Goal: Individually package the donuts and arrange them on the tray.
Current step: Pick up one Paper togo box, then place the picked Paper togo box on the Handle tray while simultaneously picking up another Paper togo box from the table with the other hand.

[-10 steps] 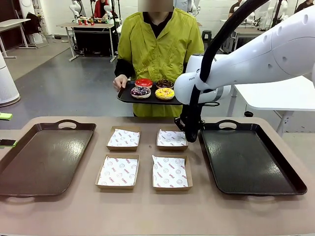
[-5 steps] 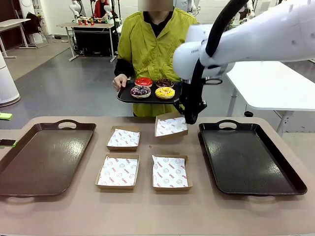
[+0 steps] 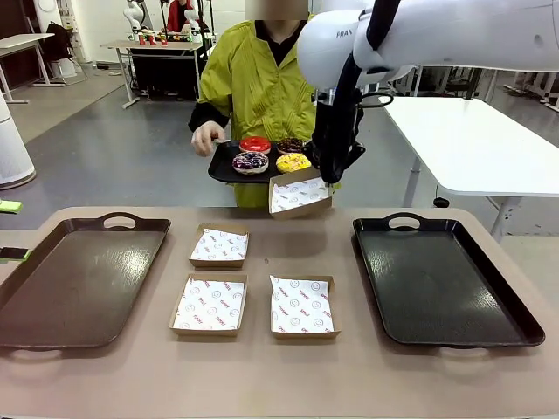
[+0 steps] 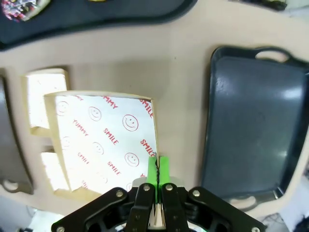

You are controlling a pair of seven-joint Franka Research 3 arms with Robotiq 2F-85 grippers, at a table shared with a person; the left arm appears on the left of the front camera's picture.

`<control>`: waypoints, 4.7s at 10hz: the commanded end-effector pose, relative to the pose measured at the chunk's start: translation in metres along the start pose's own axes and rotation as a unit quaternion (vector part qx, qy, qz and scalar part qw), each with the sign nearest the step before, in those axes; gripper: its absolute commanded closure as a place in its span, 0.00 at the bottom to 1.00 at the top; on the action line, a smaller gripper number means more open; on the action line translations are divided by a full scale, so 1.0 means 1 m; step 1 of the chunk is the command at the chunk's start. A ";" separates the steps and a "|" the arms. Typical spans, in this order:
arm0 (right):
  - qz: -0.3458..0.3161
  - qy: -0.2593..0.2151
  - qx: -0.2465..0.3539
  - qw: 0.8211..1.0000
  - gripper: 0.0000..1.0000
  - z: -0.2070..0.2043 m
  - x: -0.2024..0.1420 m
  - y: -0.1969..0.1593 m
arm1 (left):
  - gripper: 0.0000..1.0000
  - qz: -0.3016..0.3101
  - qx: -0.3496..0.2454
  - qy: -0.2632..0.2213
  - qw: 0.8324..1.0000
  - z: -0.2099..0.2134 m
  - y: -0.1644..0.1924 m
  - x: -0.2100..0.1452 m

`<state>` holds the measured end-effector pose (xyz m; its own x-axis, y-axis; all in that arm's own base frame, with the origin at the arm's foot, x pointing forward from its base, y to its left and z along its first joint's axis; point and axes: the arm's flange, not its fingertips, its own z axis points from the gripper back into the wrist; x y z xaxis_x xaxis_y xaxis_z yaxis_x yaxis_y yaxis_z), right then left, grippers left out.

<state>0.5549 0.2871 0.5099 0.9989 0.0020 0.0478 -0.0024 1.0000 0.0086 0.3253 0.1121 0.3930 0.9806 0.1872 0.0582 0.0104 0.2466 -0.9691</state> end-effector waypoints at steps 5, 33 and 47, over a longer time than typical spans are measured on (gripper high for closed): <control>0.001 0.001 0.000 1.000 1.00 0.002 0.000 0.001 | 0.00 0.000 -0.006 -0.007 1.000 0.001 -0.002 0.001; 0.049 -0.008 0.009 0.999 0.99 0.025 -0.035 -0.189 | 0.00 -0.039 0.221 0.075 0.972 -0.086 -0.145 0.051; -0.022 0.005 0.026 0.999 0.99 -0.050 -0.023 -0.260 | 0.00 -0.105 0.596 0.003 0.796 -0.368 -0.093 0.169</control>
<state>0.5372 0.0283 0.4557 0.9981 -0.0459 0.0407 0.0429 0.9965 0.0716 0.5479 -0.2182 0.4062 0.9841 -0.0005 0.1779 0.0073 0.9993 -0.0376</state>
